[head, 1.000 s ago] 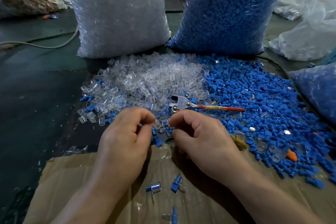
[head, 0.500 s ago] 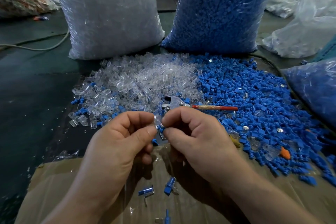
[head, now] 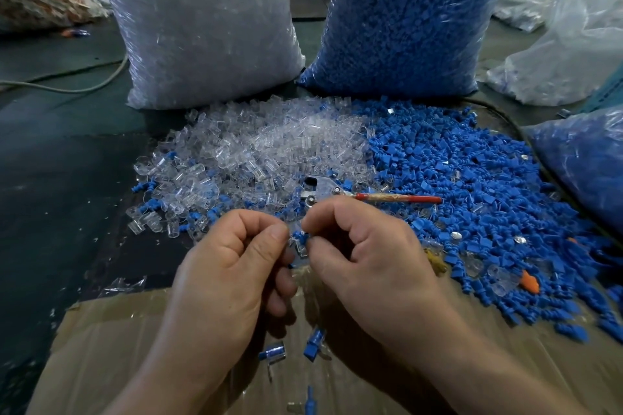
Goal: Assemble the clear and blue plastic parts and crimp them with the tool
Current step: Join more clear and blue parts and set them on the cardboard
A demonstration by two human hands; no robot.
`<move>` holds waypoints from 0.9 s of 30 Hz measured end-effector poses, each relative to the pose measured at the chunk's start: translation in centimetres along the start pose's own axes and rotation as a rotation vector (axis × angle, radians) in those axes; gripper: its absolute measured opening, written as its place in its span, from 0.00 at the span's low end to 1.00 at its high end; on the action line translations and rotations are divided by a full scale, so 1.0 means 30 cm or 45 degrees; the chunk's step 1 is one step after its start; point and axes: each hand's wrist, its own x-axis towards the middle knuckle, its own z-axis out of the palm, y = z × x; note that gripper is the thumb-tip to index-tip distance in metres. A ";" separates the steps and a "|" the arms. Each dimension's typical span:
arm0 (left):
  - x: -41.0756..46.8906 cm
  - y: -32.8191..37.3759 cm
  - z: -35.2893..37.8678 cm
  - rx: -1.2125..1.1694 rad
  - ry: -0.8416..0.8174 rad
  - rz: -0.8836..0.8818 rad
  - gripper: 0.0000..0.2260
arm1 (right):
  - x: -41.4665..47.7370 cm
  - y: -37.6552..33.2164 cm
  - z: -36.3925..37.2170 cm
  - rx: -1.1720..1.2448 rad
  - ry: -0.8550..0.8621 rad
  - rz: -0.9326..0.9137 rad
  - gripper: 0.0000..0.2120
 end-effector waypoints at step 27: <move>-0.006 -0.001 -0.010 -0.242 -0.031 -0.106 0.12 | 0.012 -0.002 -0.029 -0.508 -0.111 -0.552 0.12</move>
